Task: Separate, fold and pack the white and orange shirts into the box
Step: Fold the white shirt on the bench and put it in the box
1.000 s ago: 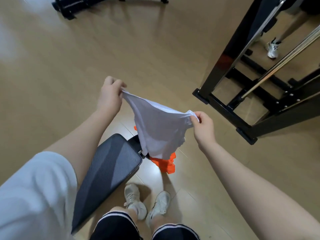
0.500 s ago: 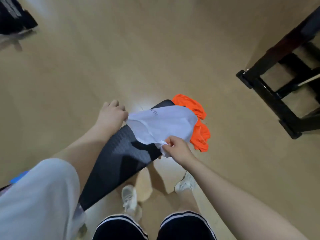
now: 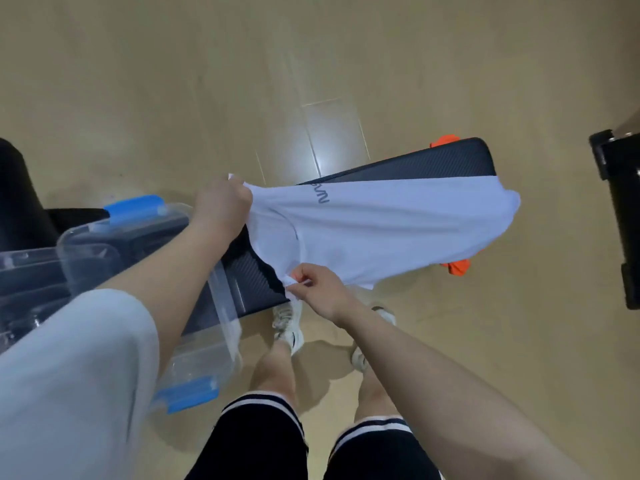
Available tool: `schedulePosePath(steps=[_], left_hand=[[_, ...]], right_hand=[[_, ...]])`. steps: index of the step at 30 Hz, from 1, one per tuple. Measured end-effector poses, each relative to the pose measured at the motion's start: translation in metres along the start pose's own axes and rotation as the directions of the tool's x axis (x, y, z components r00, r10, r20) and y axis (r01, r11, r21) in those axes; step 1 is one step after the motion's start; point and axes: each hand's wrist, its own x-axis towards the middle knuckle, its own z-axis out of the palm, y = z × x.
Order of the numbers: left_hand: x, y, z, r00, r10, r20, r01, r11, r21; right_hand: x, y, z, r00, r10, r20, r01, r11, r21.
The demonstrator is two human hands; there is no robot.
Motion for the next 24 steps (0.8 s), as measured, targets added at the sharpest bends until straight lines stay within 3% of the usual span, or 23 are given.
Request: schedulePosePath(steps=[3, 6, 9, 13, 19, 24], left_hand=[[0.0, -0.023, 0.021, 0.999, -0.032, -0.013, 0.034, 0.981, 0.189], [0.003, -0.014, 0.027, 1.0, 0.007, 0.008, -0.008, 0.975, 0.221], [0.013, 0.012, 0.039, 0.985, 0.168, 0.043, -0.172, 0.978, 0.122], [0.024, 0.076, 0.046, 0.947, 0.318, 0.047, -0.308, 0.94, -0.148], [0.056, 0.195, 0.029, 0.928, 0.367, 0.06, -0.341, 0.904, -0.257], [0.099, 0.301, 0.029, 0.927, 0.367, 0.078, -0.326, 0.89, -0.318]], right_hand=[[0.004, -0.005, 0.004, 0.999, -0.006, 0.04, 0.008, 0.999, -0.042], [0.01, -0.001, -0.02, 0.996, -0.007, -0.09, -0.005, 0.992, -0.127], [0.013, 0.014, -0.063, 0.969, 0.015, -0.247, -0.05, 0.989, -0.136], [0.009, 0.038, -0.134, 0.917, 0.038, -0.397, -0.089, 0.99, -0.111], [0.016, 0.077, -0.253, 0.831, -0.001, -0.556, -0.079, 0.99, -0.12], [0.043, 0.124, -0.361, 0.819, -0.084, -0.568, -0.108, 0.949, -0.297]])
